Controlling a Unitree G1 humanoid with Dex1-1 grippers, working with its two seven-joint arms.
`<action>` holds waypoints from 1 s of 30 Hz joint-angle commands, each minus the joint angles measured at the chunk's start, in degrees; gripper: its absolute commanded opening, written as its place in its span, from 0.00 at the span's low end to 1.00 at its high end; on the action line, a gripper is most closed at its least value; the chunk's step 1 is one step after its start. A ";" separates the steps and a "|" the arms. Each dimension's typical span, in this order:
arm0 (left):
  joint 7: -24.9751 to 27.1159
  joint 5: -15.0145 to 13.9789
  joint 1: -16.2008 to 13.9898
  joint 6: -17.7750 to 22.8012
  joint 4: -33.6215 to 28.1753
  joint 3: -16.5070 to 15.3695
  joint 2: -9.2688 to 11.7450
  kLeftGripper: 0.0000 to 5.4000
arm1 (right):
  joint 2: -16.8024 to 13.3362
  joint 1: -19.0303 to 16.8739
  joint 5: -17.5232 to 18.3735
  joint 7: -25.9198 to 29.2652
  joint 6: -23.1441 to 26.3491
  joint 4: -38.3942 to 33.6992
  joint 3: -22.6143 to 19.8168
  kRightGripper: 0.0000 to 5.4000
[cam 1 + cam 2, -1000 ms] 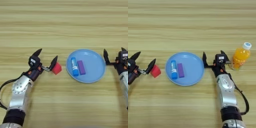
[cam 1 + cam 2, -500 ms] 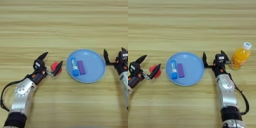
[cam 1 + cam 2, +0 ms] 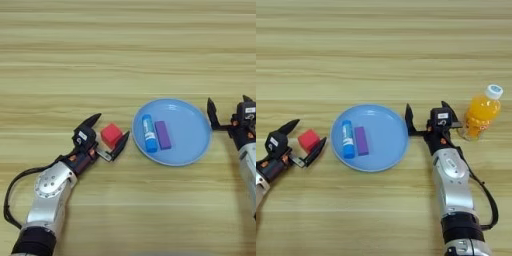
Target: Move the objects on the table
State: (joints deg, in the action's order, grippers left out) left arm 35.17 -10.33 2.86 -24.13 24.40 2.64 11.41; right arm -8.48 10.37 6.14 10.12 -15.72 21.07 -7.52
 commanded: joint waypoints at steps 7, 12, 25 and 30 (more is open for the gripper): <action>-0.47 0.83 1.16 -1.29 2.72 -0.39 0.02 1.00 | -0.08 0.88 0.40 -0.22 0.48 0.65 -0.44 0.99; -0.75 1.40 1.78 -1.93 5.04 -0.22 -0.23 1.00 | -0.06 0.92 0.50 -0.14 0.63 0.72 -0.47 0.99; -1.91 2.96 3.27 -3.48 10.13 0.02 -0.69 1.00 | 0.03 1.10 0.63 -0.03 0.63 1.07 -0.59 0.99; -1.81 2.81 3.41 -3.65 10.52 0.03 -0.73 0.96 | 0.07 1.09 0.60 0.00 0.65 1.02 -0.61 1.00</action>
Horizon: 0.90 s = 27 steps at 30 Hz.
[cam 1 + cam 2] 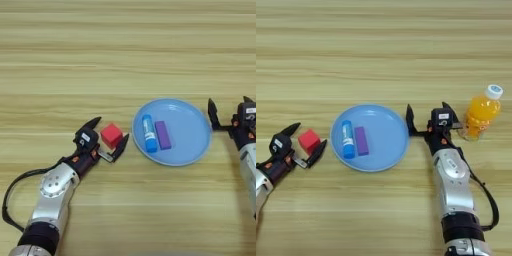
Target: Move the objects on the table
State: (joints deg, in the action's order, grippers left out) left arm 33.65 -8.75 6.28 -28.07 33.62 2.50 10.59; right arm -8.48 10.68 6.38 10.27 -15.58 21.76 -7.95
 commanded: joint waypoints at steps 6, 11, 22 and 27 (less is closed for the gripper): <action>-0.24 0.93 0.05 0.22 1.50 0.03 -0.02 0.84 | 0.06 0.72 0.37 -0.17 0.57 0.19 -0.22 1.00; -0.04 0.51 0.28 0.45 1.83 -0.17 -0.14 0.72 | -0.04 0.86 0.40 -0.10 0.50 0.50 -0.35 1.00; -0.46 0.38 0.27 0.29 1.54 -0.54 -0.76 0.54 | -0.11 0.81 0.40 -0.02 0.49 0.47 -0.50 1.00; -0.33 0.17 0.32 0.34 1.47 -0.55 -0.98 0.46 | -0.09 0.88 0.37 -0.10 0.49 0.47 -0.50 1.00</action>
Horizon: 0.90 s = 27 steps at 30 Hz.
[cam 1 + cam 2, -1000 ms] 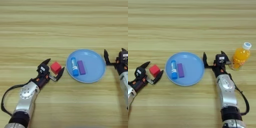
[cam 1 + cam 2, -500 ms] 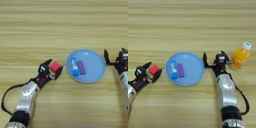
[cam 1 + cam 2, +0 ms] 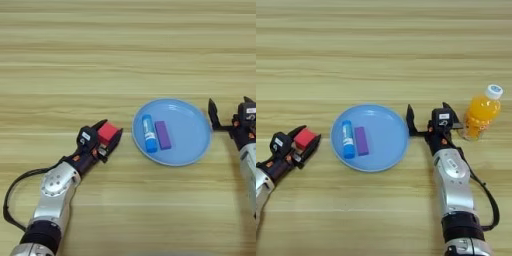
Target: Move the objects on the table
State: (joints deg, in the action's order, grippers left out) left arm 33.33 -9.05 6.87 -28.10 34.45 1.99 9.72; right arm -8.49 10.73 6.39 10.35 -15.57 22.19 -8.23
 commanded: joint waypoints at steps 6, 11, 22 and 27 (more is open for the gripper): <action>0.22 0.31 -0.45 0.46 0.14 0.23 -0.63 0.42 | -0.06 0.73 0.33 -0.23 0.59 -0.17 -0.18 1.00; -0.06 -0.37 1.25 1.21 -4.39 1.12 -2.71 0.42 | -0.07 1.24 0.23 -0.23 0.40 0.74 -0.16 1.00; -1.18 -0.23 7.03 6.48 -11.14 3.36 -6.91 0.42 | 0.27 1.83 0.02 -0.48 0.08 1.54 0.08 1.00; 0.11 0.81 11.21 7.59 -7.05 6.99 -11.34 0.42 | 0.59 2.44 -0.16 -0.89 -0.12 1.95 0.21 1.00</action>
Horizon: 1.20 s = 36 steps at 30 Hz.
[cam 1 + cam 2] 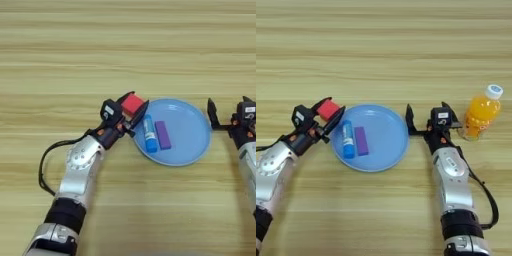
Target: Move the objects on the table
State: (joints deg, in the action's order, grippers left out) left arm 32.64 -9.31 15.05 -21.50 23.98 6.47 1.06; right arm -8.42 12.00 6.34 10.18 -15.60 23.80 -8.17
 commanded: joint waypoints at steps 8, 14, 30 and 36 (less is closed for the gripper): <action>4.46 4.43 4.75 0.59 9.77 8.62 -5.95 0.42 | 0.90 1.22 -0.29 -1.56 -0.26 -0.01 0.27 1.00; 5.53 6.62 4.93 1.05 11.19 12.38 -7.34 0.42 | 1.08 1.13 -0.30 -1.93 -0.12 -0.02 0.14 1.00; 4.97 7.11 5.25 0.22 13.04 14.08 -7.32 0.42 | 1.35 0.79 -0.31 -2.40 -0.08 -0.47 0.49 1.00; 4.46 6.93 5.55 0.12 13.45 13.51 -7.28 0.42 | 1.27 0.79 -0.24 -2.19 -0.14 -0.20 0.57 1.00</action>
State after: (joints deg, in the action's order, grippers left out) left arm 37.48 -2.59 19.82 -21.05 36.75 20.46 -4.64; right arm -7.24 12.57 6.10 7.96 -15.70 23.90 -7.64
